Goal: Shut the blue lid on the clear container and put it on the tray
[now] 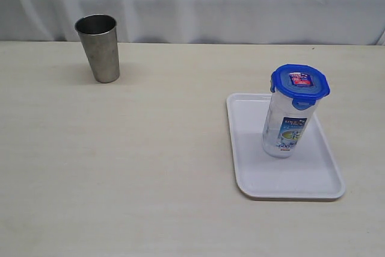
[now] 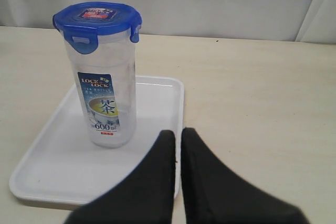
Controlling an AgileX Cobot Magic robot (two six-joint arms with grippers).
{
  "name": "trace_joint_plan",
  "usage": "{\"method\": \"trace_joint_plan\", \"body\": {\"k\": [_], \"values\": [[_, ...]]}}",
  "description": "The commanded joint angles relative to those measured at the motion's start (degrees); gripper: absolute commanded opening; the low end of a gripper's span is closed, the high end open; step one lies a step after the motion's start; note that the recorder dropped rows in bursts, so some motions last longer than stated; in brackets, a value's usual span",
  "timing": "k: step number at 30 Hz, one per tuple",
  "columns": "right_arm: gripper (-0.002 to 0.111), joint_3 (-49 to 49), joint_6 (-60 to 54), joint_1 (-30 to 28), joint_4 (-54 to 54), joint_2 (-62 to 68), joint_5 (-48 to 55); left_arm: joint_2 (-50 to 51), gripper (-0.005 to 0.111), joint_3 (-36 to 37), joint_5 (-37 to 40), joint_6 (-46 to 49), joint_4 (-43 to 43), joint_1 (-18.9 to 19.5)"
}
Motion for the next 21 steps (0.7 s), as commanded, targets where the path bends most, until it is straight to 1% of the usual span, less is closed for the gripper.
{"method": "trace_joint_plan", "body": {"k": [1, 4, 9, 11, 13, 21], "values": [[0.005, 0.1, -0.4, -0.3, 0.1, -0.4, -0.1, -0.1, 0.0, 0.2, 0.2, 0.2, 2.6, 0.1], [0.005, 0.1, -0.4, -0.3, 1.2, -0.4, -0.1, -0.1, 0.0, 0.2, 1.4, 0.2, 2.7, 1.0], [0.005, 0.1, -0.4, -0.3, 1.4, -0.4, 0.0, -0.1, 0.0, 0.2, 1.3, -0.4, 2.7, 7.7], [0.005, 0.1, -0.4, -0.3, 1.4, -0.4, 0.0, -0.1, 0.0, 0.2, 1.3, -0.4, 2.6, 9.2], [0.005, 0.1, -0.4, -0.3, 1.4, -0.4, 0.0, -0.1, 0.0, 0.2, 1.3, -0.4, 2.6, 10.1], [0.005, 0.1, -0.4, -0.3, 1.4, -0.4, 0.0, -0.1, 0.0, 0.2, 1.3, -0.4, 2.6, 10.1]]}}
